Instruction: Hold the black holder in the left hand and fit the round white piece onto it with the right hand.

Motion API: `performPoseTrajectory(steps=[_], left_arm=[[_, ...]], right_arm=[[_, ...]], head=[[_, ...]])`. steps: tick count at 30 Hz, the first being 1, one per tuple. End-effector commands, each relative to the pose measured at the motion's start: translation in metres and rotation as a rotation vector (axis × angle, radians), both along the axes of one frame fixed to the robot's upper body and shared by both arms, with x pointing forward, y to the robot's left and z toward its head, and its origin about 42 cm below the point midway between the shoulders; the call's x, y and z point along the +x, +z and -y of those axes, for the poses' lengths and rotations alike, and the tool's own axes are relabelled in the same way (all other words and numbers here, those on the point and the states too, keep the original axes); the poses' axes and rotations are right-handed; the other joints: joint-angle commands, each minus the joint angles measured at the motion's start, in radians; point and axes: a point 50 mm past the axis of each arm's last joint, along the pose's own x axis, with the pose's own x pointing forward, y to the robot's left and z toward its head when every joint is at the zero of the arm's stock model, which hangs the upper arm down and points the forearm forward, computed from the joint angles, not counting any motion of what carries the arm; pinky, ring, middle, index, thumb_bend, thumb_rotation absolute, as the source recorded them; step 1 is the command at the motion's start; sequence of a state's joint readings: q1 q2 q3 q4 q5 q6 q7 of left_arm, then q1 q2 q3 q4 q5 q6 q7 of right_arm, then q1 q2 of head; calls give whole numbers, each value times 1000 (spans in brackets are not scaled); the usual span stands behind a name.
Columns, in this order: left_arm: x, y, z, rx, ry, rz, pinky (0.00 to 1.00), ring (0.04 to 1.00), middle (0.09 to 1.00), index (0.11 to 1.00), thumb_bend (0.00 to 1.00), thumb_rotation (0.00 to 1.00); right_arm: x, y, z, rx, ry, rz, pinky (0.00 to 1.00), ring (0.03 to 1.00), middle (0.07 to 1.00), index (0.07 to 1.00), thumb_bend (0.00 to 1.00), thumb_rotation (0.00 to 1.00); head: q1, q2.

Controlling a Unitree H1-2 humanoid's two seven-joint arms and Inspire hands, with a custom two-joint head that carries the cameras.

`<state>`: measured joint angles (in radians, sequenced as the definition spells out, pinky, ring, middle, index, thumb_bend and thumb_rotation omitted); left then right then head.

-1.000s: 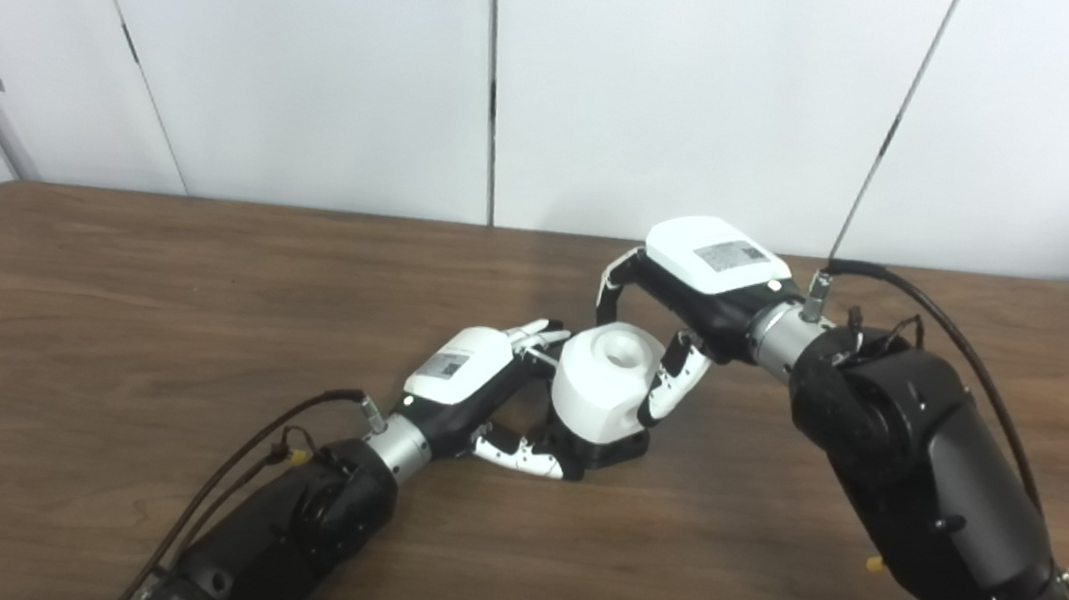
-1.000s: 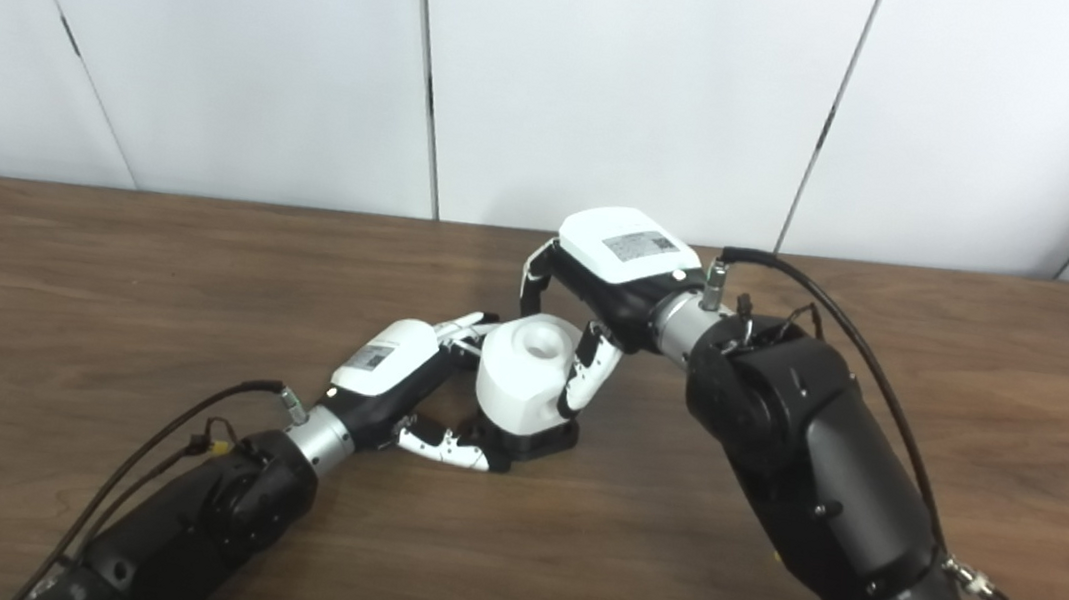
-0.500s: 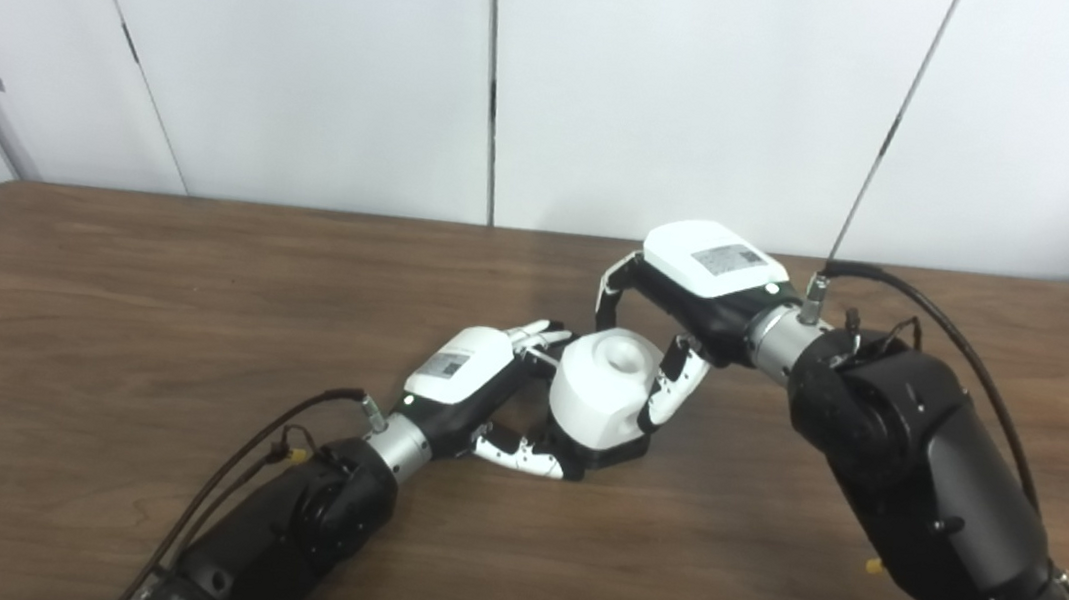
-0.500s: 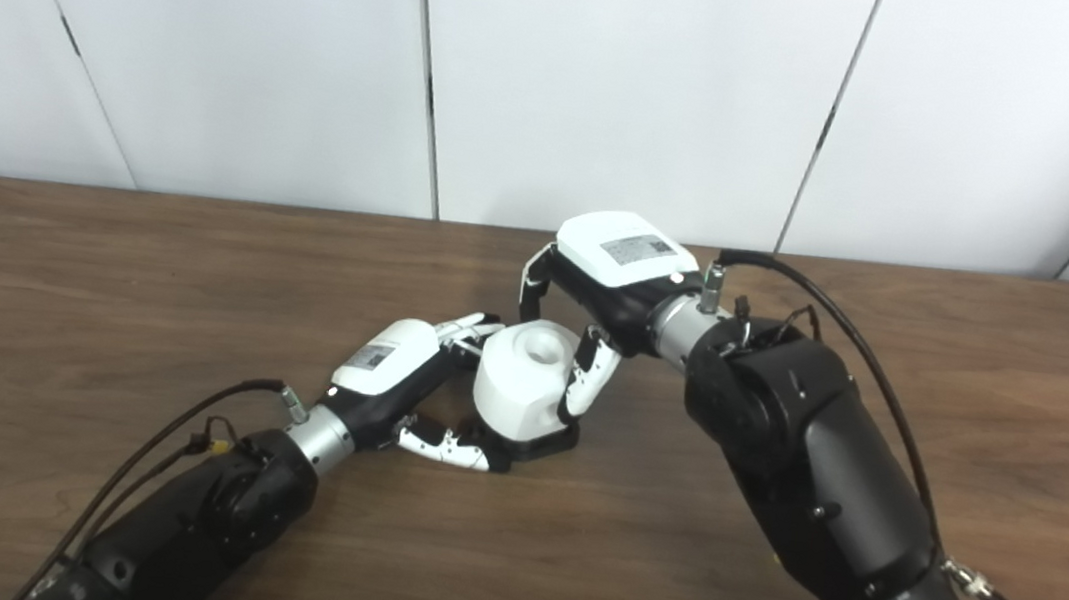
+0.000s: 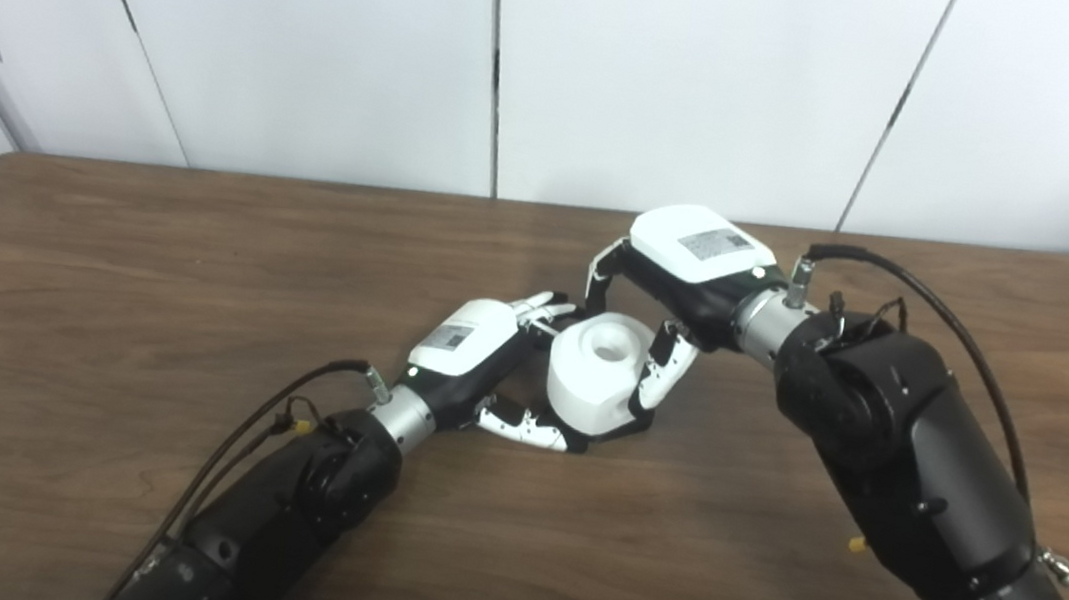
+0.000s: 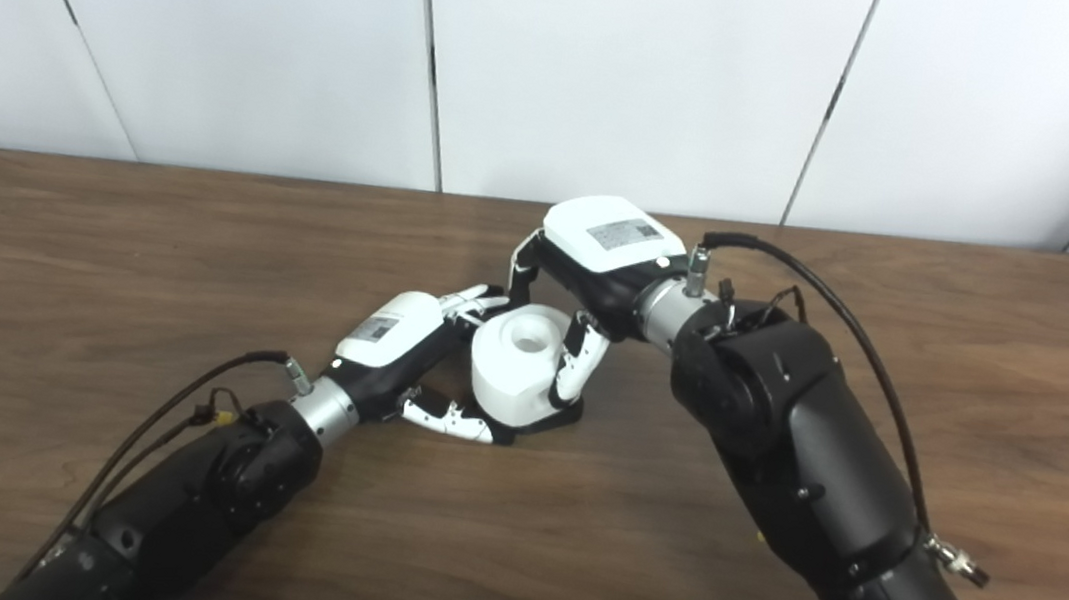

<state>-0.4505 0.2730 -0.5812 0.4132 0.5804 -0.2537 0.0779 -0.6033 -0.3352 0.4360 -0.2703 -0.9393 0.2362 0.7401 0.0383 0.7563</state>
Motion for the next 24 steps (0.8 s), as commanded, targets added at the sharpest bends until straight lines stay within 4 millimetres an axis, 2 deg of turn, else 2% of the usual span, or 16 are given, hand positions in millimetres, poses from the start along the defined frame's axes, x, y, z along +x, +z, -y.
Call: performPoseTrajectory(steps=[1,21,22,23,24], left_arm=[[-20,-30,11,118,-78,-111,928,971,906,485,521,80],[-21,-29,8,127,-76,-115,920,968,910,485,521,80],[-21,-29,8,128,-76,-115,921,969,911,485,521,80],[-21,-29,8,128,-75,-114,921,968,909,485,521,80],[-21,-29,8,127,-75,-113,920,967,908,485,521,80]], right_arm=[[-3,13,-5,-19,43,49,772,804,734,477,523,136],[1,6,-1,-69,4,-9,804,824,767,491,521,155],[1,7,-1,-74,1,-24,810,831,780,600,691,250],[1,8,0,-74,0,-34,819,840,799,714,815,326],[0,10,0,-74,1,-39,818,842,806,772,872,357]], head=[[0,0],[-4,0],[-4,-1],[-3,0],[-3,0]])
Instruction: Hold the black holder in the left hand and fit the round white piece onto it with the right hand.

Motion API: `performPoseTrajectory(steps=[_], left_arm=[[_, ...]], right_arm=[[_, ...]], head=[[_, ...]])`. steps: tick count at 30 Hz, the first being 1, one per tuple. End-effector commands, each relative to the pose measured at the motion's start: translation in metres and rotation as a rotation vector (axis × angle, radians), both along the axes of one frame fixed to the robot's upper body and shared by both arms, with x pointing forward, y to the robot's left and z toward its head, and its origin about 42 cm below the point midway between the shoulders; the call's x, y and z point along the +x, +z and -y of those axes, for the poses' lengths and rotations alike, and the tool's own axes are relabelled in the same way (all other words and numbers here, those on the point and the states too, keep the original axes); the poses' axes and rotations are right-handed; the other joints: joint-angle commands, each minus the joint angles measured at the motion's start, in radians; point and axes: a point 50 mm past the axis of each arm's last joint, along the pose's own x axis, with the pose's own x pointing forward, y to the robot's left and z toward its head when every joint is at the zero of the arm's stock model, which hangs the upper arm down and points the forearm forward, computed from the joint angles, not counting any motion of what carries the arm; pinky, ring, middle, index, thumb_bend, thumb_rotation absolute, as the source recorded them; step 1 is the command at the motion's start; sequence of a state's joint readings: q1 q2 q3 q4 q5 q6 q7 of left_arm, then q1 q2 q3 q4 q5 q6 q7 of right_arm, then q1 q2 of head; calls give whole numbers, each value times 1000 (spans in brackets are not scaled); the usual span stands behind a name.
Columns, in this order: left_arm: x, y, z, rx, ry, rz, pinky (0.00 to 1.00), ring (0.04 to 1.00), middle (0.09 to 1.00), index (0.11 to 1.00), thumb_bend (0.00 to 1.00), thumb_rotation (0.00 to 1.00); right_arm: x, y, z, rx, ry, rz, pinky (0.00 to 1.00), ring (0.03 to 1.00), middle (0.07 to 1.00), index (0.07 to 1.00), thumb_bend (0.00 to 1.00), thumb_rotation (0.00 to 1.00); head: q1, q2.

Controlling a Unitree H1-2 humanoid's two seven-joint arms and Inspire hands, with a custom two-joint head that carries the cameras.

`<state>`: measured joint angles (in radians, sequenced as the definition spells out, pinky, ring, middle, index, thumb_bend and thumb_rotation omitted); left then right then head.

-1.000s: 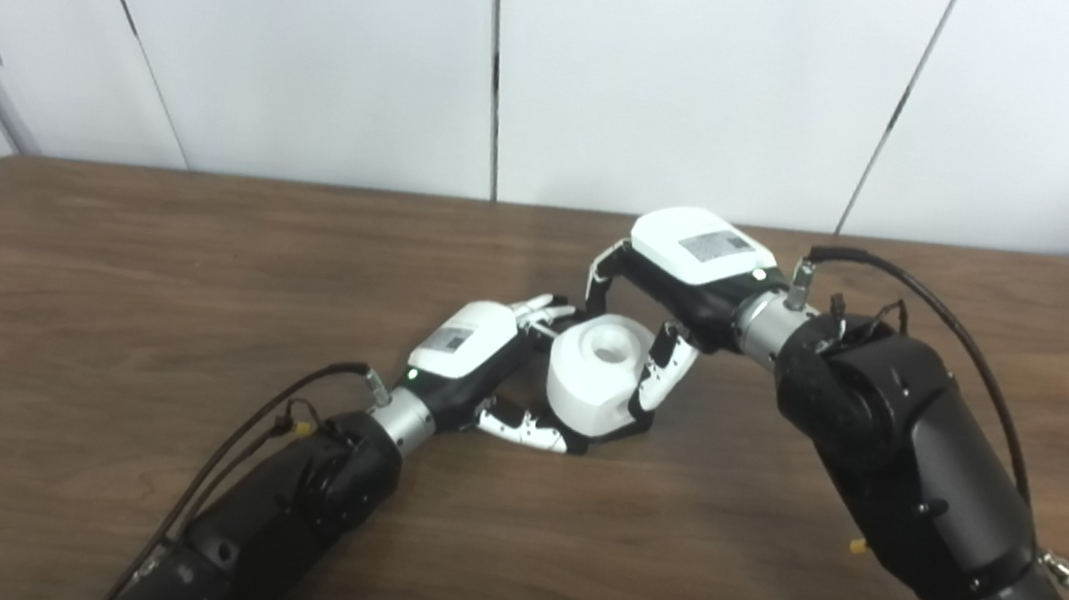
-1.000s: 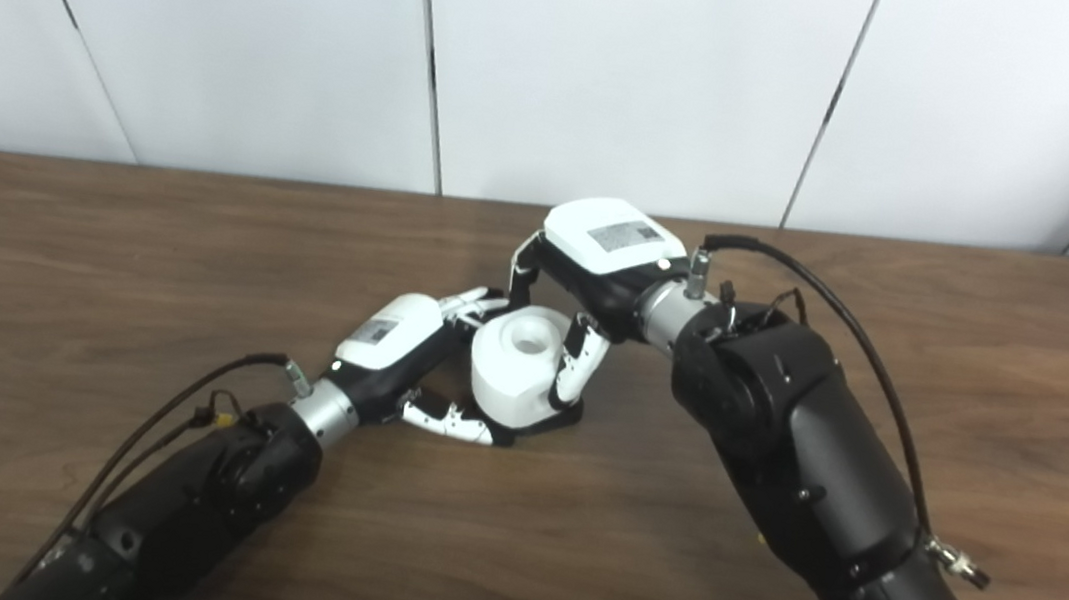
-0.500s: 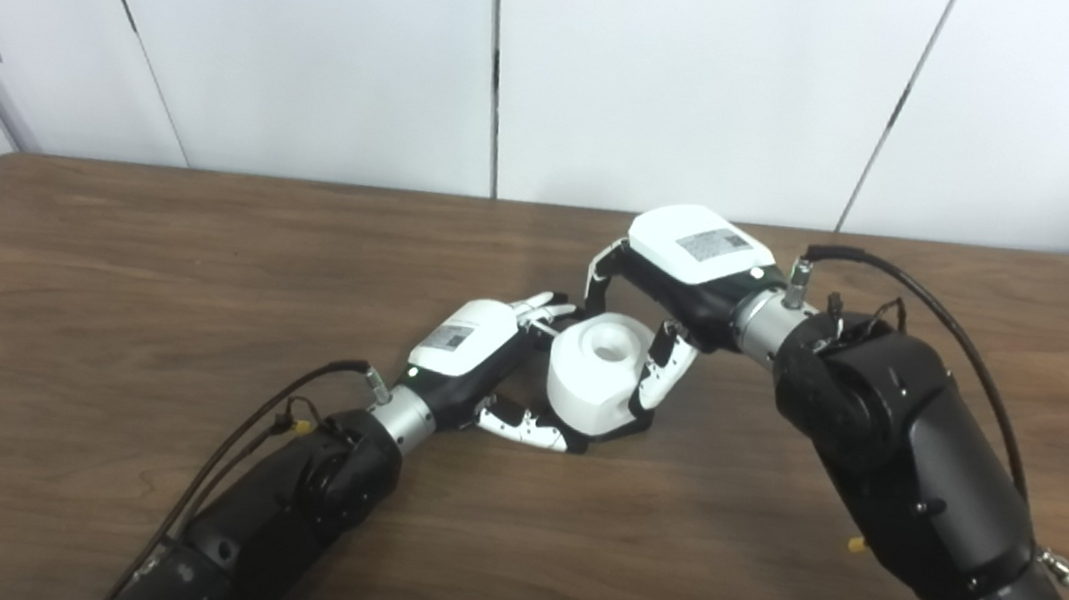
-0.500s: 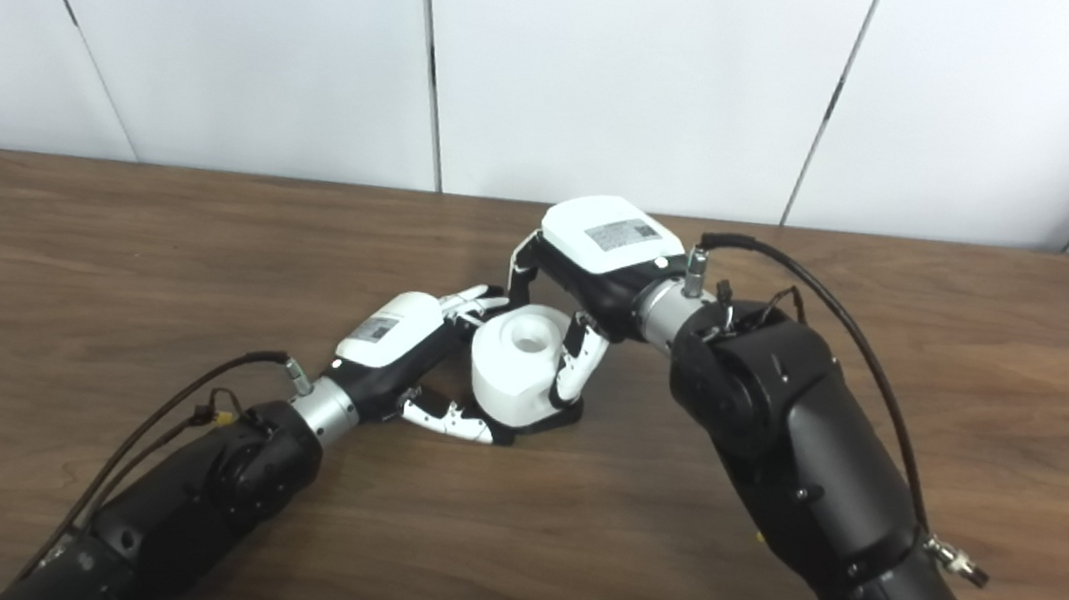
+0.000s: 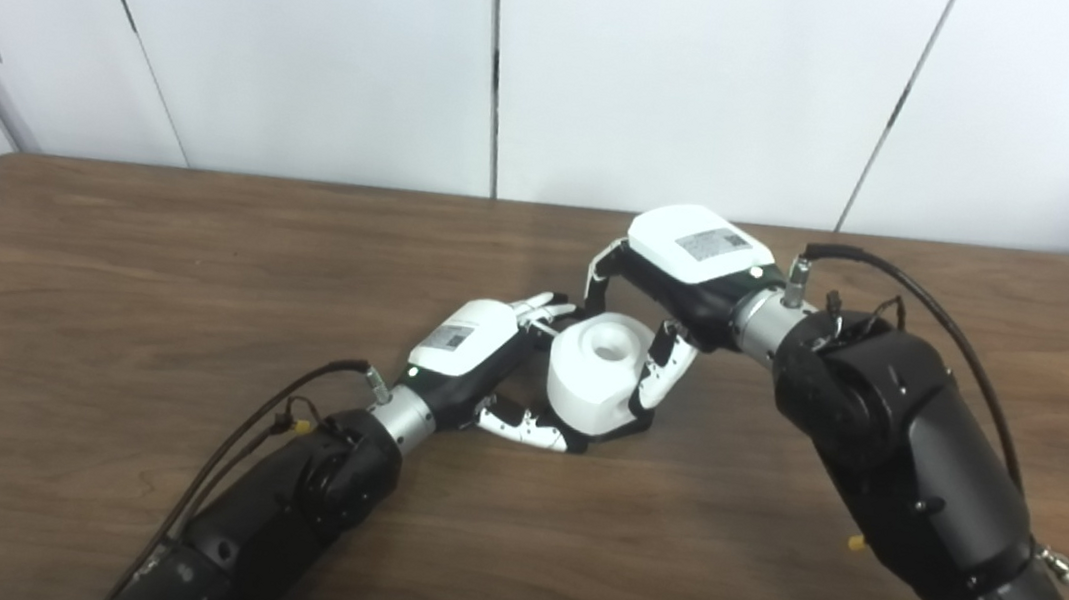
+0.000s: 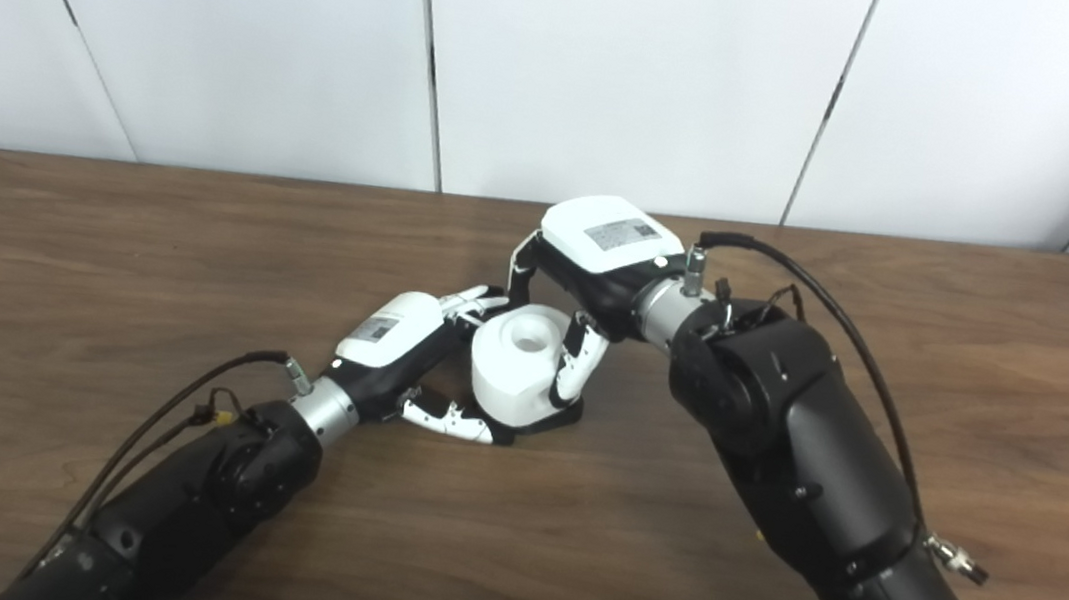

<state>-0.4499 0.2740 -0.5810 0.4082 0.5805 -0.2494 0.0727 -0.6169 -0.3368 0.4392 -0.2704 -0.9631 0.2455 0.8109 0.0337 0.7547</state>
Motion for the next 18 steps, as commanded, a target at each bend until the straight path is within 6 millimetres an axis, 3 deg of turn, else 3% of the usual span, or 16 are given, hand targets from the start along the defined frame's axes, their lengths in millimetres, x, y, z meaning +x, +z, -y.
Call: performPoseTrajectory(steps=[1,5,18], left_arm=[[-20,-30,8,123,-75,-111,918,966,907,485,521,80],[-20,-30,8,122,-74,-115,919,965,906,485,521,80],[-19,-31,7,119,-77,-112,911,961,901,485,521,80]], right_arm=[[-1,9,0,-23,11,-5,814,843,812,815,910,378],[-2,12,1,-26,16,-4,809,844,823,875,958,393],[-1,14,0,-9,20,8,808,830,815,879,960,340]], head=[[0,3],[1,2],[1,2]])
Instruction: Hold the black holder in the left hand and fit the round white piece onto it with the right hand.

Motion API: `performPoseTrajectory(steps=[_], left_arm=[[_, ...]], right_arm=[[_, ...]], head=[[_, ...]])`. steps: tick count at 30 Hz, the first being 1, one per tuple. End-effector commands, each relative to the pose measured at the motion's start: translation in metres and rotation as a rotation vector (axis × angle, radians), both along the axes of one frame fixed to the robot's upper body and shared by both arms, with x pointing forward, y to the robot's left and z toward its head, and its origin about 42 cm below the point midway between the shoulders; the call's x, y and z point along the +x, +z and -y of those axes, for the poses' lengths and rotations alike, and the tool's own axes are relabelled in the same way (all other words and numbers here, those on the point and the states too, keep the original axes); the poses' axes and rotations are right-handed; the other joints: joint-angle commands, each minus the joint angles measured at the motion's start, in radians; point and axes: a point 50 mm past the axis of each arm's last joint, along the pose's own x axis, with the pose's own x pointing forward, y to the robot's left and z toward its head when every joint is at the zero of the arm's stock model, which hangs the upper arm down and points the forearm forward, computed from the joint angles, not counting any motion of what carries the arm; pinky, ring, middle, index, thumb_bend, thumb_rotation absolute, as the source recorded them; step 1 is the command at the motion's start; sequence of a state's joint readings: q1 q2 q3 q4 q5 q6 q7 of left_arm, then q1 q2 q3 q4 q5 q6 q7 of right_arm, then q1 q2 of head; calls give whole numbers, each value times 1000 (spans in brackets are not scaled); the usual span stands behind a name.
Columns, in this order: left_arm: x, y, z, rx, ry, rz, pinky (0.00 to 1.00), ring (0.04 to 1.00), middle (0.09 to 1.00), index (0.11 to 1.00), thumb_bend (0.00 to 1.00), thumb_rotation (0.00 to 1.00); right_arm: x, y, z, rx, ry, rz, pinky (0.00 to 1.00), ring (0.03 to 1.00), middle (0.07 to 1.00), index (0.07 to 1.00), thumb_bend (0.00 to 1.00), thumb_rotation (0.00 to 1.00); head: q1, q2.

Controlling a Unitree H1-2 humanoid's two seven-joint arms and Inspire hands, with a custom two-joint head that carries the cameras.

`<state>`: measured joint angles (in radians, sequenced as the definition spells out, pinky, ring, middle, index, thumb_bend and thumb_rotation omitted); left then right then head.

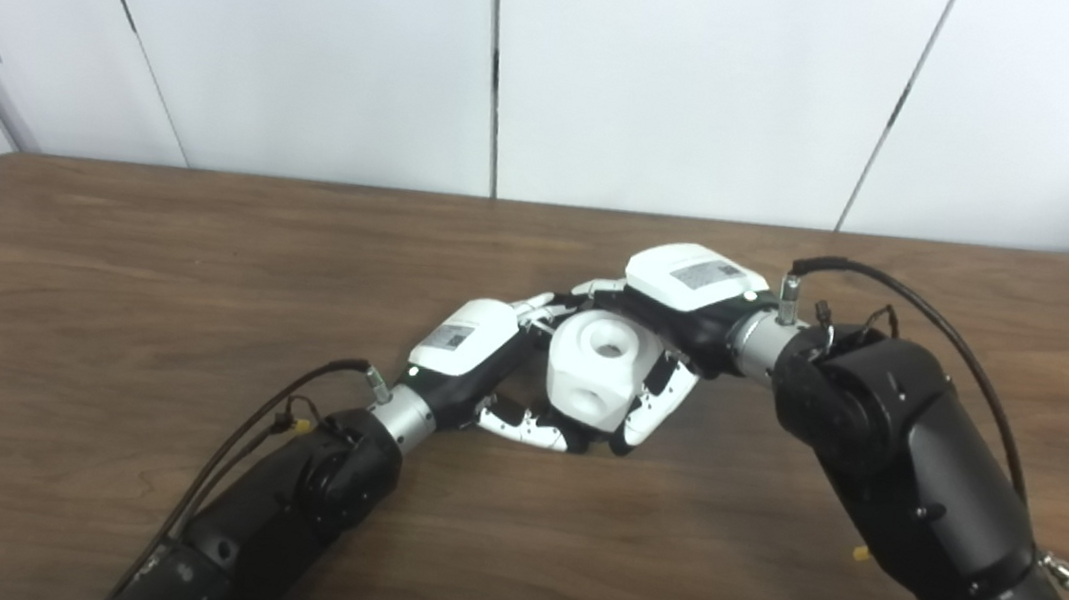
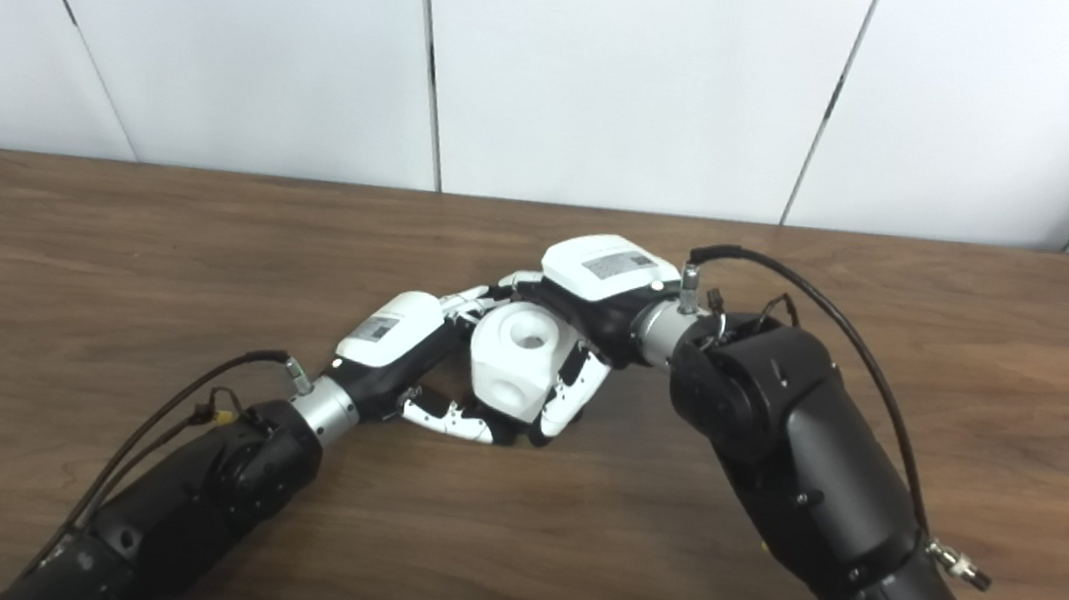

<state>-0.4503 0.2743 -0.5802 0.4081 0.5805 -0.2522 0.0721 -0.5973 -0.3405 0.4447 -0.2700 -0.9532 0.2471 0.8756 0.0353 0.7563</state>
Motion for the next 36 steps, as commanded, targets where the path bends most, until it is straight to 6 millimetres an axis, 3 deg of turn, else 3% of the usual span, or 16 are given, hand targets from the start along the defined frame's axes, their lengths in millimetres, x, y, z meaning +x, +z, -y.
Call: performPoseTrajectory(steps=[1,10,20,24,31,36], left_arm=[[-20,-32,7,123,-76,-114,914,962,901,485,521,80],[-21,-33,5,121,-75,-115,914,965,902,484,521,80],[-19,-34,2,127,-77,-122,913,962,906,485,522,78],[-18,-35,1,132,-76,-122,920,966,909,485,521,79],[-17,-36,-1,123,-76,-127,926,965,907,484,521,78],[-16,-37,-2,123,-77,-126,927,965,907,484,521,78]], right_arm=[[3,25,-2,27,14,92,803,827,813,878,958,335],[4,35,0,80,10,126,788,809,795,877,963,313],[6,85,18,22,3,110,702,842,875,928,1000,283],[4,93,25,-5,-6,87,654,829,882,931,1000,271],[1,101,38,-66,-48,8,651,852,918,933,1000,167],[2,110,57,-24,-76,31,605,811,863,829,956,61]], head=[[-1,0],[-3,-4],[-14,-9],[-18,-13],[-30,-24],[-32,-36]])
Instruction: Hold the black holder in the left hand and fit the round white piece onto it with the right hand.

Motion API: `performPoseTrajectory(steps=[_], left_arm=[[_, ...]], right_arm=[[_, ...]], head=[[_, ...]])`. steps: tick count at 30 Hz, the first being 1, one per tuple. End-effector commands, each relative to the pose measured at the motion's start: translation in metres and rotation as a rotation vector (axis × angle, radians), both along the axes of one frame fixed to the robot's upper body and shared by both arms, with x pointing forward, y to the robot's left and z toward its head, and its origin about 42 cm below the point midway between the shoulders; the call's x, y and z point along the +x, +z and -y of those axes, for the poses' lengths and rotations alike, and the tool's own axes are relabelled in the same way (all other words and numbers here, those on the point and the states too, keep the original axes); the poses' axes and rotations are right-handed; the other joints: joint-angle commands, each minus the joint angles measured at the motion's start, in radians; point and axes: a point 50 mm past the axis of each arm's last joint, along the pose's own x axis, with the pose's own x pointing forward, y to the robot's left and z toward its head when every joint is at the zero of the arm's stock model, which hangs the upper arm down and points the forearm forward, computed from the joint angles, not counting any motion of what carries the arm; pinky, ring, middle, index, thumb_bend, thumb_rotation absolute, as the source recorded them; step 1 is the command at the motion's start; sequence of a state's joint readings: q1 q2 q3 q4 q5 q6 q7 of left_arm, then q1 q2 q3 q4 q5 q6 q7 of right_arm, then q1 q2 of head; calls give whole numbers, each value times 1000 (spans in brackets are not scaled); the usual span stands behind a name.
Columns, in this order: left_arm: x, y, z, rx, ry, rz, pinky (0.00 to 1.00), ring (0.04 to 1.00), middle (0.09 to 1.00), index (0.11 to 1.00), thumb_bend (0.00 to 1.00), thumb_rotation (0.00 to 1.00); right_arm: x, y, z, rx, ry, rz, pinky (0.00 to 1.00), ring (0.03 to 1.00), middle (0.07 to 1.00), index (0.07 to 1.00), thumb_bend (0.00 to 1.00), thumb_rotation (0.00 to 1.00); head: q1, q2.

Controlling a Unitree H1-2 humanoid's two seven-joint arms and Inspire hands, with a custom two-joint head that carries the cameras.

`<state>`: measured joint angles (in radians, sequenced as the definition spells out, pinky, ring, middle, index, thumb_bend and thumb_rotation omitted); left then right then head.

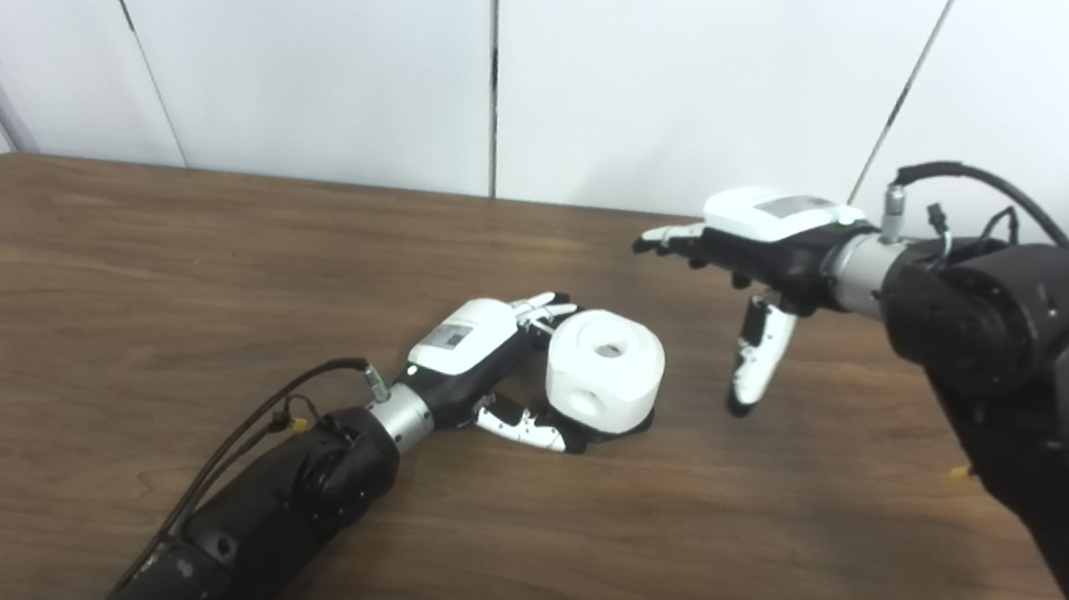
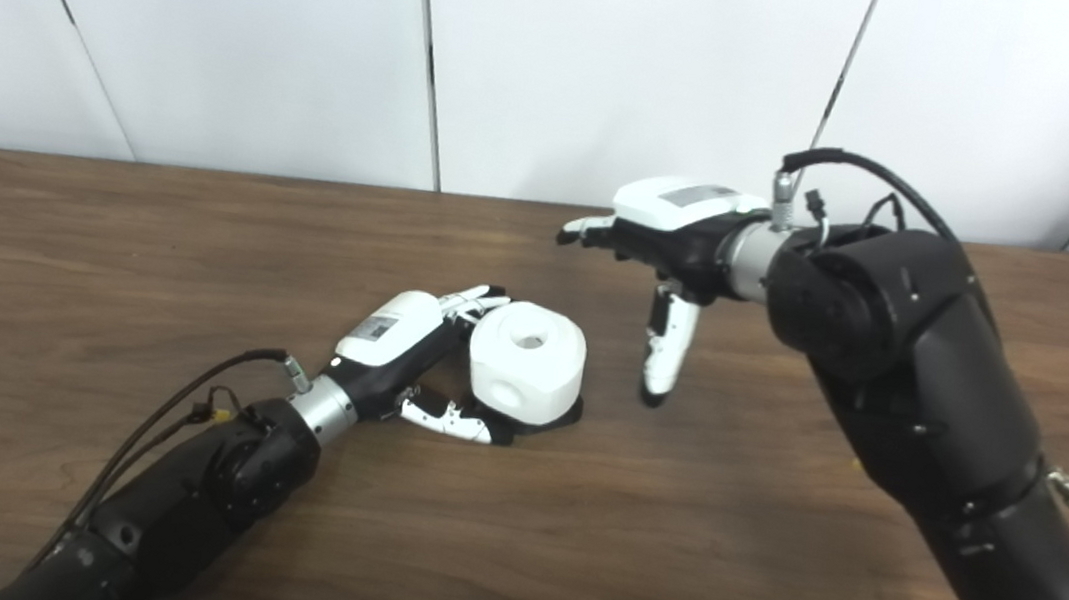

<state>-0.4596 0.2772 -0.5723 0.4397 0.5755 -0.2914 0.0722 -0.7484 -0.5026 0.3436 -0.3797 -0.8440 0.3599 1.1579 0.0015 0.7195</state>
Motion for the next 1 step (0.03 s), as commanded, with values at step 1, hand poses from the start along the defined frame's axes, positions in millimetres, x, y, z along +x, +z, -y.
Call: performPoseTrajectory(steps=[1], left_arm=[[-19,-35,2,129,-63,-125,927,965,907,485,521,78]], right_arm=[[-3,30,12,70,-13,105,602,801,840,794,937,46]], head=[[1,-1]])
